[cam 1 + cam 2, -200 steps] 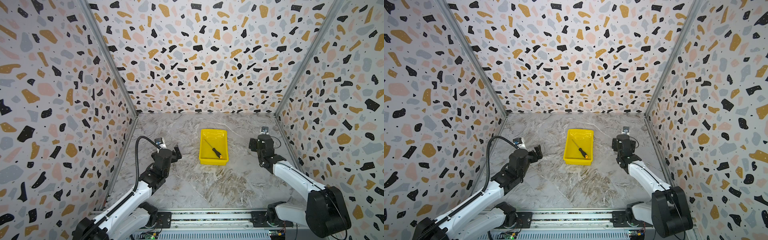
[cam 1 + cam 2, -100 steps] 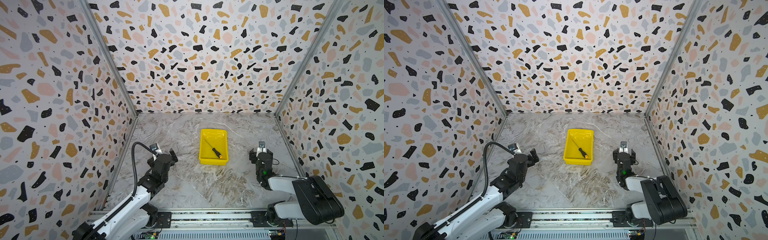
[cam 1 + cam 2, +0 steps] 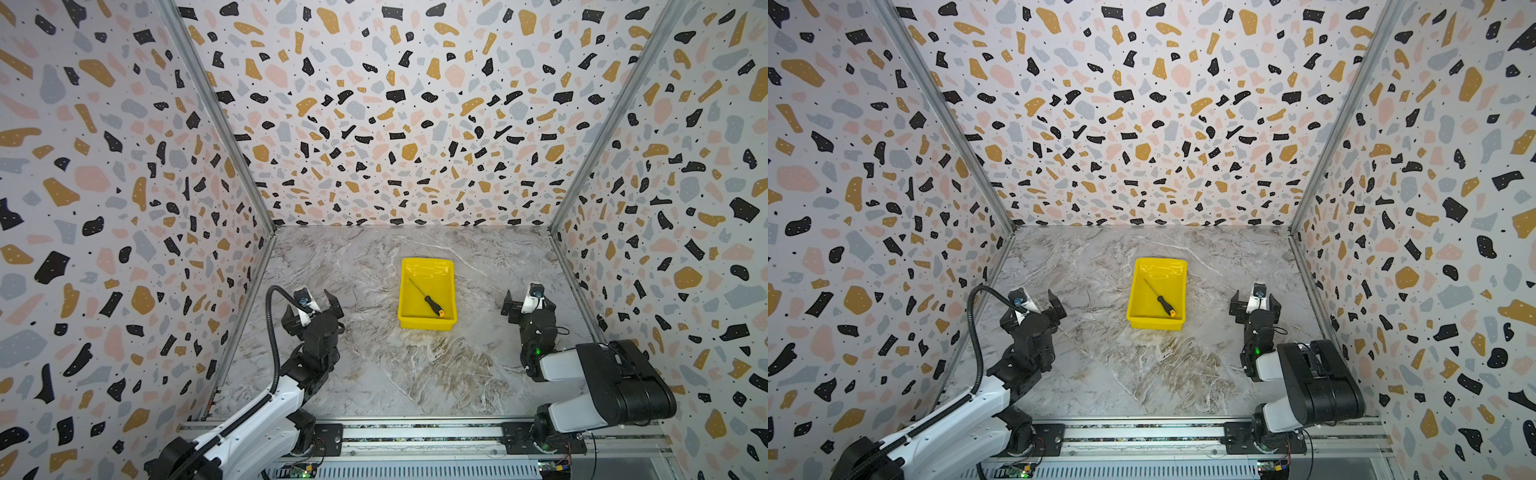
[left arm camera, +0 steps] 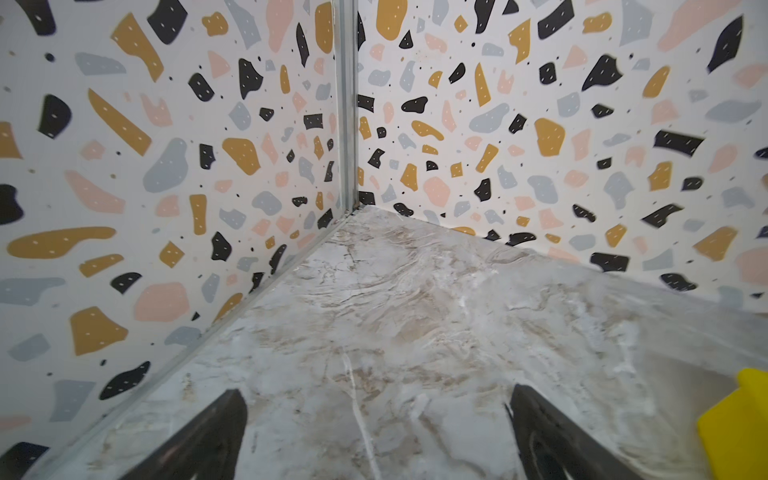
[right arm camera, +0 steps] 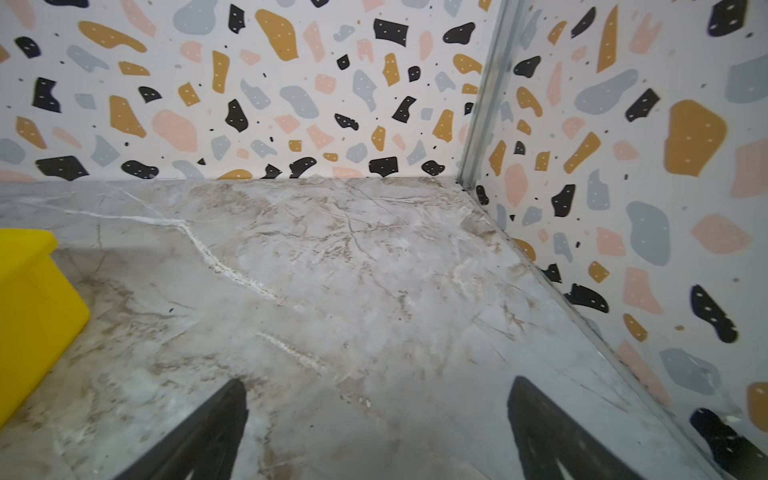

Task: Put the screwdriver in the bin

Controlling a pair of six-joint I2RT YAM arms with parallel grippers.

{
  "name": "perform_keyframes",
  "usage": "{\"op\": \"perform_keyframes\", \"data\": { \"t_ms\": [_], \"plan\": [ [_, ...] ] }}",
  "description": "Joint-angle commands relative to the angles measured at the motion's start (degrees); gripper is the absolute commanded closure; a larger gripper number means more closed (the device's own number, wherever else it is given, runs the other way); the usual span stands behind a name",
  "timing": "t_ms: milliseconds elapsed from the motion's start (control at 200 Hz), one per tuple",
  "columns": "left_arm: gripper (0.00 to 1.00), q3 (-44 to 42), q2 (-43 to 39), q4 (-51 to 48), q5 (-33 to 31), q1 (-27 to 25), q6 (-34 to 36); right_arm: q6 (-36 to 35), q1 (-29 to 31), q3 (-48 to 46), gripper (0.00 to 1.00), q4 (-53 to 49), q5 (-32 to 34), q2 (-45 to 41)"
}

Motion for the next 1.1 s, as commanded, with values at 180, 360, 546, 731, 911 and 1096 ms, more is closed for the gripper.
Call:
{"op": "perform_keyframes", "data": {
  "t_ms": [180,360,546,731,911,1096],
  "plan": [
    [0.00,-7.6,8.6,27.2,-0.4,1.3,20.0,-0.6,-0.4,-0.4,0.01,3.0,-4.0,0.0],
    [0.00,-9.9,16.8,37.7,0.5,5.3,18.2,-0.6,-0.5,-0.3,0.01,2.8,-4.1,0.0],
    [0.00,-10.5,19.3,41.2,5.8,12.8,16.2,-0.6,-0.6,-0.2,0.01,2.8,-4.3,0.0],
    [0.00,-11.2,14.8,36.8,13.1,15.7,14.5,-0.7,-0.8,-0.1,0.01,2.7,-4.6,0.0],
    [0.00,-11.8,25.6,49.9,11.8,19.0,12.5,-0.6,-0.9,-0.1,0.01,2.5,-4.9,0.0],
    [0.00,-15.7,35.9,66.7,10.4,21.3,9.8,-0.6,-1.1,0.0,0.01,2.3,-5.3,-0.1]
  ]
}}
